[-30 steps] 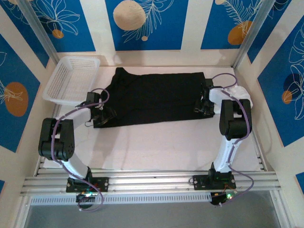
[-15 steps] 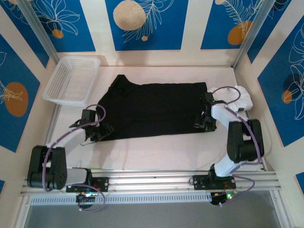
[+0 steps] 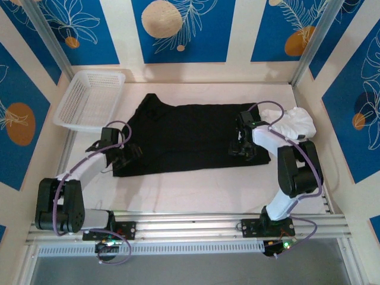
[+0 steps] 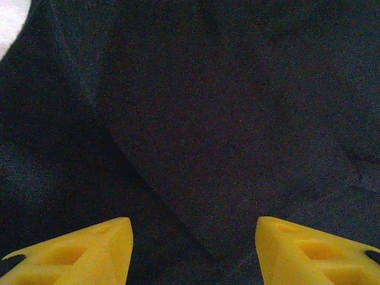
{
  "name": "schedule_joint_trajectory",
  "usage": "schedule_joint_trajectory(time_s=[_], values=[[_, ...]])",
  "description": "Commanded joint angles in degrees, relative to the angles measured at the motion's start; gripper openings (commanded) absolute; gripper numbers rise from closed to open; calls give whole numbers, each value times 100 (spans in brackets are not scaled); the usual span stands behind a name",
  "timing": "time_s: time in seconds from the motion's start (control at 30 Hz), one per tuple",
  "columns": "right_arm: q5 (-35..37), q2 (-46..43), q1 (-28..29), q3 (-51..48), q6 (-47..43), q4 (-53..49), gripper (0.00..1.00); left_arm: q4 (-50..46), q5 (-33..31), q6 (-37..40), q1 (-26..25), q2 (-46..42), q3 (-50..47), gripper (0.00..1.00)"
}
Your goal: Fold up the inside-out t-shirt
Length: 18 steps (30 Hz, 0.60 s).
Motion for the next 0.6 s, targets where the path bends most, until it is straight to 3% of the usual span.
schedule_joint_trajectory(time_s=[0.0,0.37,0.57], values=[[-32,336,26,383,-141,104,53,72,15,158,11,104,108,57],[319,1792,-131,2215,-236,-192,47,27,-89,336,29,147,90,57],[52,1712,-395,2632,-211,78,47,-64,-160,368,29,40,73,57]])
